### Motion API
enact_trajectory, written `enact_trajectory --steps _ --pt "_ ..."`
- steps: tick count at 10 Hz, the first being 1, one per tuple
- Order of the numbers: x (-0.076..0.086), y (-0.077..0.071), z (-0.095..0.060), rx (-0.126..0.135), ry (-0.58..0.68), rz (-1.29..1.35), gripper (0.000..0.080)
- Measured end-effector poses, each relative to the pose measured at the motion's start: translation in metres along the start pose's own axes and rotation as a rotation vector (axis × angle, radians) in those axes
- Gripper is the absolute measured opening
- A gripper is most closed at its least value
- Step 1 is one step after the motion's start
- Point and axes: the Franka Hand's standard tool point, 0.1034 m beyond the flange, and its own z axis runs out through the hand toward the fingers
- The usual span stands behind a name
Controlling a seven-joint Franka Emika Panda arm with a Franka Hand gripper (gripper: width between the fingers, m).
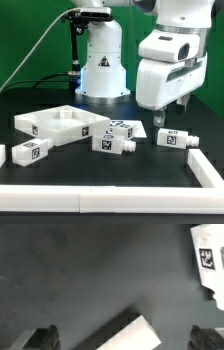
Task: Assemble one leg
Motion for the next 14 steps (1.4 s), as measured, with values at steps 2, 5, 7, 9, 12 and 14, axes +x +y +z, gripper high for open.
enact_trajectory --steps 2,5,7,9,12,14 --pt "0.0 0.0 0.0 0.0 0.0 0.0 0.065" --pt "-0.003 0.002 0.001 0.0 0.001 -0.02 0.065" --pt "-0.04 0.01 0.018 -0.025 0.03 -0.114 0.065" --pt "-0.073 0.016 0.037 -0.045 0.057 -0.151 0.065" --pt "-0.076 0.018 0.038 -0.043 0.057 -0.139 0.065" --pt "-0.089 0.016 0.056 -0.034 0.057 -0.152 0.065"
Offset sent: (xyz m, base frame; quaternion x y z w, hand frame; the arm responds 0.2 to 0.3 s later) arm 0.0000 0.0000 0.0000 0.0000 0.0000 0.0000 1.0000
